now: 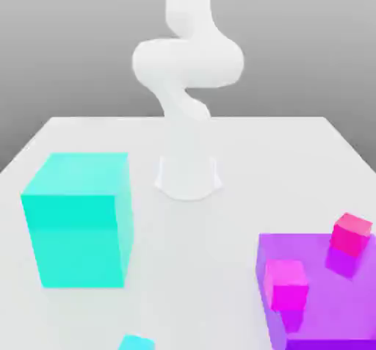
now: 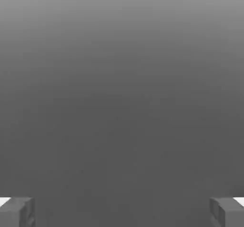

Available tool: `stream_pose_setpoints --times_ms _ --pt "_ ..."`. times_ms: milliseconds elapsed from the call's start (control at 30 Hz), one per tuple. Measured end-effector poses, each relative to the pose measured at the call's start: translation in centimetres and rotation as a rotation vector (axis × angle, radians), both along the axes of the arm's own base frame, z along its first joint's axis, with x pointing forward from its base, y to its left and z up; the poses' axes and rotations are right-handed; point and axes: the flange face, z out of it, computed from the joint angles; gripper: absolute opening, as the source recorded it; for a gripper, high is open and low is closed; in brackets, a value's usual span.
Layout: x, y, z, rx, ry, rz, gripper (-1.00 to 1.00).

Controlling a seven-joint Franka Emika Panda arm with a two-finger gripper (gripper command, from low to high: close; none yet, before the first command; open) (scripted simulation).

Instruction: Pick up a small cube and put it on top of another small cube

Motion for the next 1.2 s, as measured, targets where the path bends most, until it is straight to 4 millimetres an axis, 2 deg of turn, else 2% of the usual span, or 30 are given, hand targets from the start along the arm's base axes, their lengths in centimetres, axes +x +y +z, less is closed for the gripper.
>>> stream_pose_setpoints --times_ms 133,267,400,533,767,967,1100,1133,1200 --pt "5.0 -0.9 -5.4 0.014 0.103 -0.026 0.0" --pt "9.0 -1.8 -11.3 0.028 0.202 -0.052 0.0" --pt "12.1 -2.9 -17.7 0.041 0.301 -0.08 0.0" --pt "14.4 -4.0 -24.5 0.053 0.401 -0.109 0.0" --pt "16.0 -5.9 -37.1 0.073 0.573 -0.164 0.0" --pt "15.0 -7.2 -48.0 0.085 0.715 -0.208 0.0" --pt "14.8 -7.3 -54.0 0.087 0.732 -0.214 0.0" --pt "14.7 -7.3 -55.0 0.087 0.733 -0.214 -1.0" --pt "14.7 -7.3 -55.0 0.087 0.733 -0.214 -1.0"
